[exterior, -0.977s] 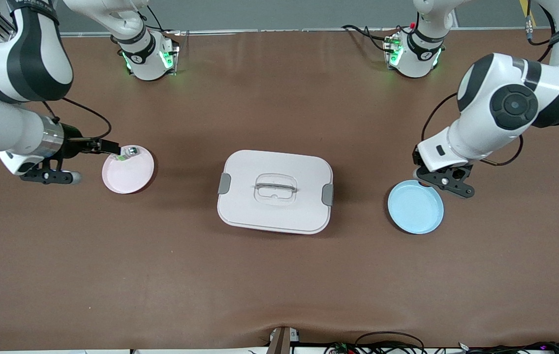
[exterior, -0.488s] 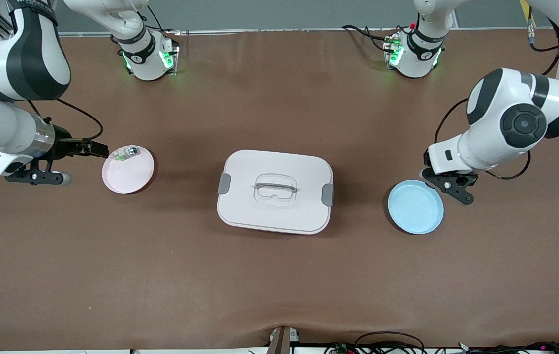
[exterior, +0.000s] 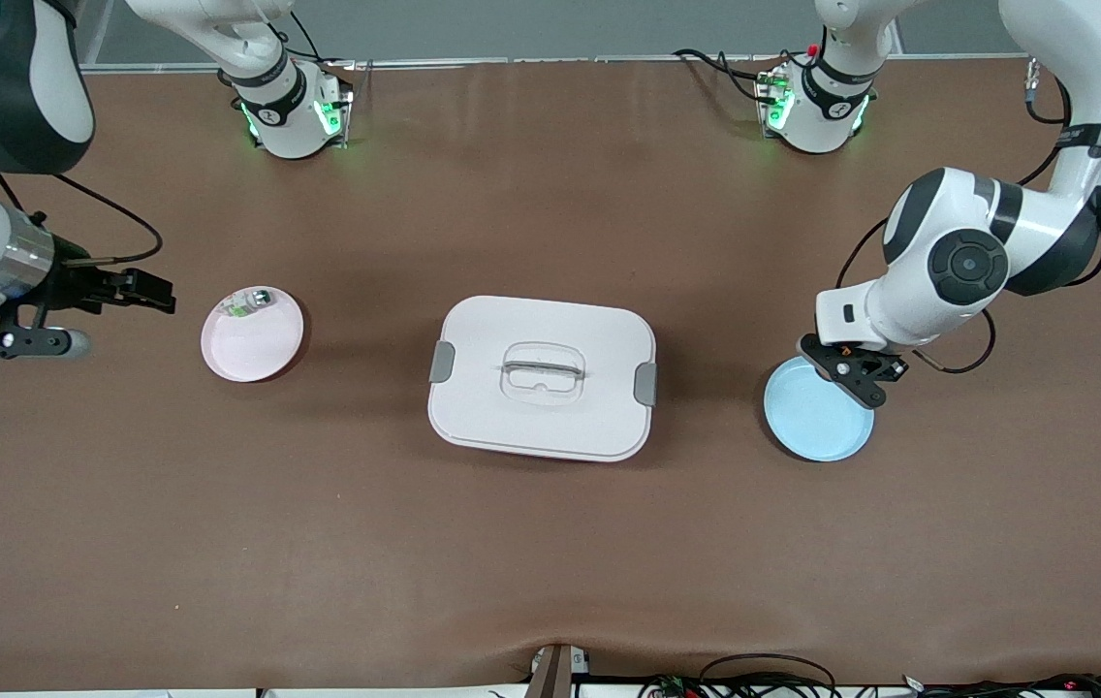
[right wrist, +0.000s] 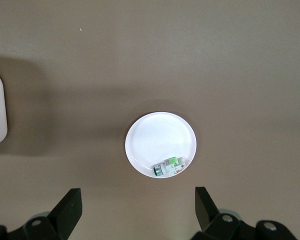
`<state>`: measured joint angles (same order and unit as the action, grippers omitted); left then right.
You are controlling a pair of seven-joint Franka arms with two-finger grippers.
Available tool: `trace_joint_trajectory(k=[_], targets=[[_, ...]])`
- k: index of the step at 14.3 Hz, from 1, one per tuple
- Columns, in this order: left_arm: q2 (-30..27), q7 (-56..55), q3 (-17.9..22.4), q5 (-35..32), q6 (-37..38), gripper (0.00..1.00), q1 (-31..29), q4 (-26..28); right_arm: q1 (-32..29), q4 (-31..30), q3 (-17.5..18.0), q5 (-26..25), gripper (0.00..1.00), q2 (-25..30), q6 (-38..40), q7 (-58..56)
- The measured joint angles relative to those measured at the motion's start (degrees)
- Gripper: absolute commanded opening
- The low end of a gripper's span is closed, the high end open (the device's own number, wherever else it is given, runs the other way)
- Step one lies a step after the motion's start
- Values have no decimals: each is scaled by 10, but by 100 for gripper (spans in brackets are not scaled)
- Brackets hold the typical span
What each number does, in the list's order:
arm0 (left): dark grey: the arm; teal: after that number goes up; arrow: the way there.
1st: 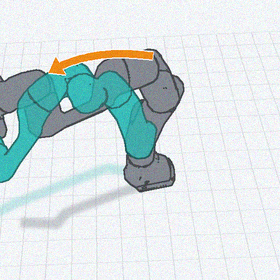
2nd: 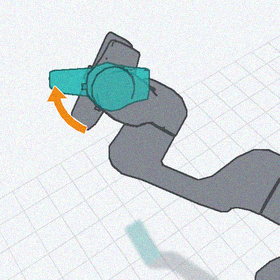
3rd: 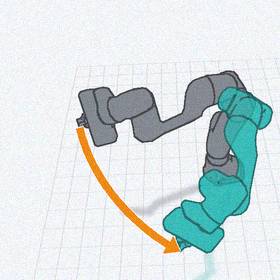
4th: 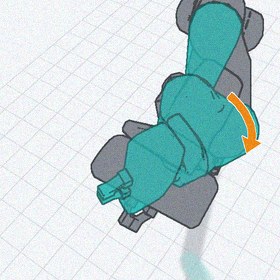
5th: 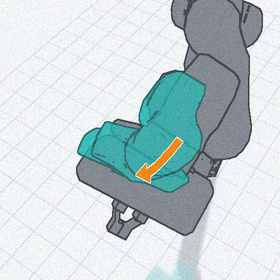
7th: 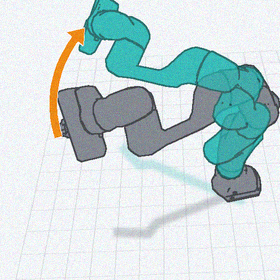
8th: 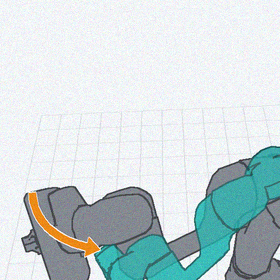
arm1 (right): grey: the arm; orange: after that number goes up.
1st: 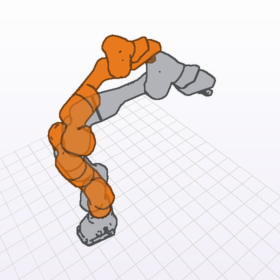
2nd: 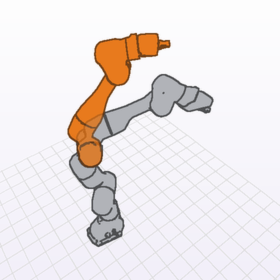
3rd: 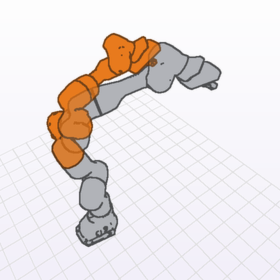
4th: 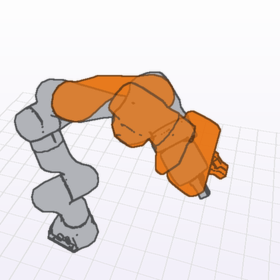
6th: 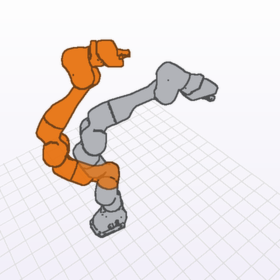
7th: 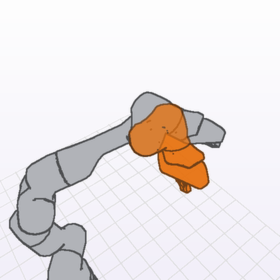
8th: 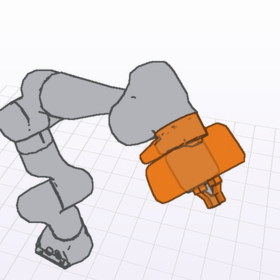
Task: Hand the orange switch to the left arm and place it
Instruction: 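Lower the switch with the left gripper over the blue plate, then open the left gripper to release the switch onto the plate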
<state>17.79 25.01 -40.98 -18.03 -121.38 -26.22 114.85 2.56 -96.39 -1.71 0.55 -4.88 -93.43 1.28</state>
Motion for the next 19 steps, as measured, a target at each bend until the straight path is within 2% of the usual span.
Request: trace_joint_trajectory(k=[3,7,10,15,16,17,19], targets=[[29,36,0,-58,-33,0,-11,16,-2,26,0,-11,100,0,23,-8],[90,40,1,-170,-80,0,-27,20,-4,69,0,-48,100,0,49,-36],[135,46,1,-191,-115,0,-40,19,-12,106,0,-51,100,0,63,-40],[181,50,-1,-249,-123,1,-35,2,-36,123,0,-50,100,-4,64,-40],[189,50,-1,-256,-123,28,-34,-3,-37,125,0,-50,100,-4,64,-41],[197,49,-1,-258,-123,99,-34,-8,-37,127,0,-50,100,-4,64,-41],[206,47,-1,-258,-123,100,-34,-18,-37,128,1,-50,100,-4,63,-41]])
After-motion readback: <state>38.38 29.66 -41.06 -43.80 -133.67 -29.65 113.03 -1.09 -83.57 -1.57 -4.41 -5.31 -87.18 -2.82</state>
